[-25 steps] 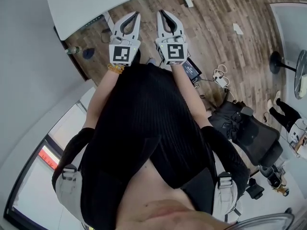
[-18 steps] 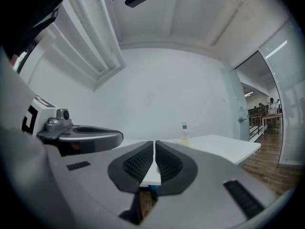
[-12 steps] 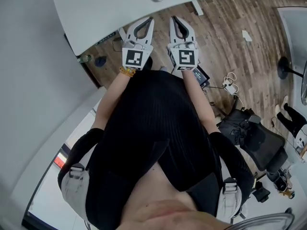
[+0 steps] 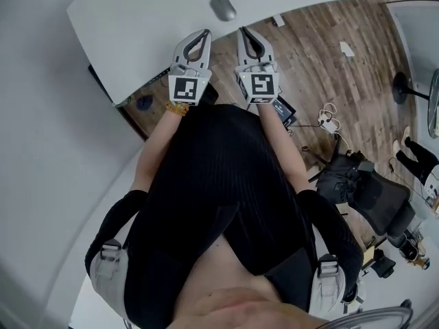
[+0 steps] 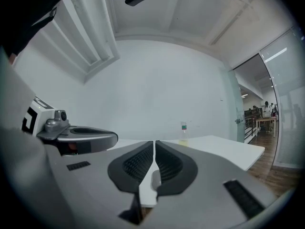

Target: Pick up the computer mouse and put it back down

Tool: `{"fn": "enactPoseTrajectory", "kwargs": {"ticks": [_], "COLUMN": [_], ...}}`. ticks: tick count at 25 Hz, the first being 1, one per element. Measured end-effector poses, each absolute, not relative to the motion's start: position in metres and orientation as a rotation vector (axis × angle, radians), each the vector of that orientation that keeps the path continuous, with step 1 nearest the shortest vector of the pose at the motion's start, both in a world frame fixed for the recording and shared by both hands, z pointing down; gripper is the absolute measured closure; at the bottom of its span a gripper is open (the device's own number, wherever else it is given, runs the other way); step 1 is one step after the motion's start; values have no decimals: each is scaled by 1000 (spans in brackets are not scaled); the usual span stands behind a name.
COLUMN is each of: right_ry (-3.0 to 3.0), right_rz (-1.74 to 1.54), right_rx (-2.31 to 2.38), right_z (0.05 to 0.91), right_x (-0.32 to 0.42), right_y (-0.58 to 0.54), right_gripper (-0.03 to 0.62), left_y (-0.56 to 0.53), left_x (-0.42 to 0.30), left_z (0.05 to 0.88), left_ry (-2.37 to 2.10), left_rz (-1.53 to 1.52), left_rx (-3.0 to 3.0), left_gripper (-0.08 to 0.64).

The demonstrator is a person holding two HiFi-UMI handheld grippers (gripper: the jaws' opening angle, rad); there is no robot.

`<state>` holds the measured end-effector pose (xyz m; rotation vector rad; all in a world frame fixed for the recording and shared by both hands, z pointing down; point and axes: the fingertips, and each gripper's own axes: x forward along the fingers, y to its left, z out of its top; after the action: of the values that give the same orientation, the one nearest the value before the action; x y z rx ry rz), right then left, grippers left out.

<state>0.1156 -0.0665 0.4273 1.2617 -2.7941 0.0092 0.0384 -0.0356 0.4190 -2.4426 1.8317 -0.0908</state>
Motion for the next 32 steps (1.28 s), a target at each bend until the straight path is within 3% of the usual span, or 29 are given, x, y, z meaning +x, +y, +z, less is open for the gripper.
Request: {"fn": "enactPoseTrajectory", "kwargs": {"ticks": [16, 32], "right_ry": [-2663, -2542], "right_rz": [-33, -51], "right_rx": [1437, 1603], "right_z": [418, 439], "right_x": [47, 81], "right_y": [-111, -132], "right_gripper": [560, 560], "left_y": [-87, -123], "left_x": [-40, -32], "left_z": [425, 477], "left_ry": [1675, 1593], "left_rz": [-58, -73], "left_rx": [-2577, -2665], "left_gripper": [548, 546]}}
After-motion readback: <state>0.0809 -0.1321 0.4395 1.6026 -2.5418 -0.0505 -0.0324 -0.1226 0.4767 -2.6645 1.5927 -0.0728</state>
